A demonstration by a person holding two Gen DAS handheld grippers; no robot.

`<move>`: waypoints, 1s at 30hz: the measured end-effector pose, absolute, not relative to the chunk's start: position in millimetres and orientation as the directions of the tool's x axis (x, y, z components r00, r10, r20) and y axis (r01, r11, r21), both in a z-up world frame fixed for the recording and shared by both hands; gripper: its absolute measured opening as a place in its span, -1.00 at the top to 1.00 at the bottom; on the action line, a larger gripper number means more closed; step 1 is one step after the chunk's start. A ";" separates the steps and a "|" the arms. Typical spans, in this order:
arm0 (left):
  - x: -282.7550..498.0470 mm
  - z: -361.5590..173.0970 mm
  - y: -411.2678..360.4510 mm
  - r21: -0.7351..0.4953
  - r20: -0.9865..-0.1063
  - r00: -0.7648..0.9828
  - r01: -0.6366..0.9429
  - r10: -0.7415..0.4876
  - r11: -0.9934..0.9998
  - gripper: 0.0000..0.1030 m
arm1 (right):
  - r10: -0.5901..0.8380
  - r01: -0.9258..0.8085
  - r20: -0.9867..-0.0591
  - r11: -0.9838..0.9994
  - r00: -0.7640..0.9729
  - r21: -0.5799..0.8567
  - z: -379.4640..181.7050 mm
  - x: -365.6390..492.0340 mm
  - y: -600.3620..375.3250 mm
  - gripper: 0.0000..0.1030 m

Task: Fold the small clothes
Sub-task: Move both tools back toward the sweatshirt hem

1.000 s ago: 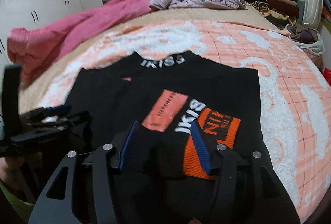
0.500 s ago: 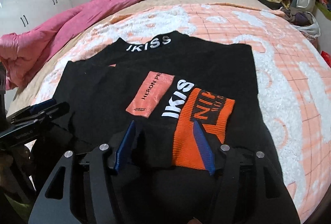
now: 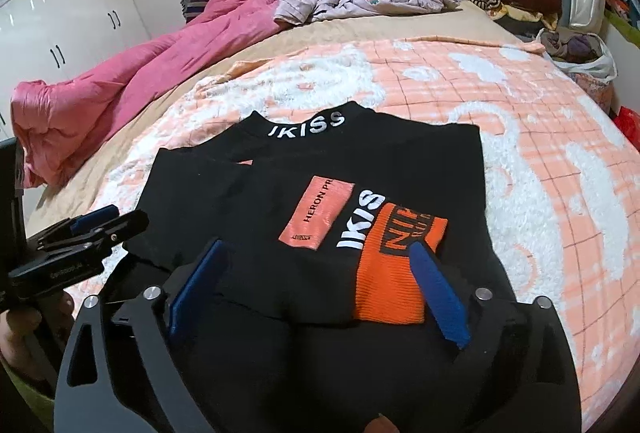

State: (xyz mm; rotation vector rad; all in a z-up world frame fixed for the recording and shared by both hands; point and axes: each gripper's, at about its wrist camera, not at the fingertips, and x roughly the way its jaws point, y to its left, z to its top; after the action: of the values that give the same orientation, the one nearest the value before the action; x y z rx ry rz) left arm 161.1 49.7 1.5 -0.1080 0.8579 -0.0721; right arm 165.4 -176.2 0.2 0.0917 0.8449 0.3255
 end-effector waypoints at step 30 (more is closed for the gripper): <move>124.7 30.0 60.0 -0.075 -0.717 0.697 -0.045 -0.023 0.996 -0.81 | 0.227 -0.231 -0.630 0.970 0.742 0.078 44.5 114.4 -188.1 -0.91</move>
State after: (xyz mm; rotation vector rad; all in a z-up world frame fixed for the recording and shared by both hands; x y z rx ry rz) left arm 124.7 60.0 30.0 -0.0895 0.7995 0.0124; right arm 114.4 -188.1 44.5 -0.0057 0.6900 0.2512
